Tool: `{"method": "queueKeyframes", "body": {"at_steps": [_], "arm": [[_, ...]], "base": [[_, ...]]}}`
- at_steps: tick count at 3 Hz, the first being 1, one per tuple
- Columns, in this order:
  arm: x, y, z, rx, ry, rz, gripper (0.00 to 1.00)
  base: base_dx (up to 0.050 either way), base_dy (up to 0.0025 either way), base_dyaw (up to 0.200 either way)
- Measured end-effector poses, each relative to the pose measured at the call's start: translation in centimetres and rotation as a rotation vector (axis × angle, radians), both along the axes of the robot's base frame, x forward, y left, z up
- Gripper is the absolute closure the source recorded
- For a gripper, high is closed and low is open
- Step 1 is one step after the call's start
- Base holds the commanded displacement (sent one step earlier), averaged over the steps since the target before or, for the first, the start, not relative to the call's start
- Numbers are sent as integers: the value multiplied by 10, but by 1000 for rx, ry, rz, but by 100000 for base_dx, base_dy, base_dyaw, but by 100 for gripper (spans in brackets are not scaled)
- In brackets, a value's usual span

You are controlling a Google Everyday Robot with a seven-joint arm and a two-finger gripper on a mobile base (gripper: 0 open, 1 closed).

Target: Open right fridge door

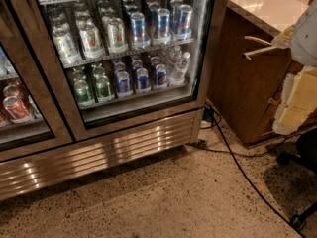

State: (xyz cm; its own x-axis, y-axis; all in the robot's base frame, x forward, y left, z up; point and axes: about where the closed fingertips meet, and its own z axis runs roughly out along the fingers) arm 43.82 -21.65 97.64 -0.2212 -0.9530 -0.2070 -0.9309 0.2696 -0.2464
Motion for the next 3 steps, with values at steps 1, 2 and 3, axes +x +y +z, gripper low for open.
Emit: {"method": "queueKeyframes", "body": {"at_steps": [1, 2, 3], "arm": [[0, 0, 0, 0, 0, 0, 0], [0, 0, 0, 0, 0, 0, 0], [0, 0, 0, 0, 0, 0, 0]], "base": [[-2088, -191, 18205], [-3380, -265, 14915], [3388, 250, 14818]]}}
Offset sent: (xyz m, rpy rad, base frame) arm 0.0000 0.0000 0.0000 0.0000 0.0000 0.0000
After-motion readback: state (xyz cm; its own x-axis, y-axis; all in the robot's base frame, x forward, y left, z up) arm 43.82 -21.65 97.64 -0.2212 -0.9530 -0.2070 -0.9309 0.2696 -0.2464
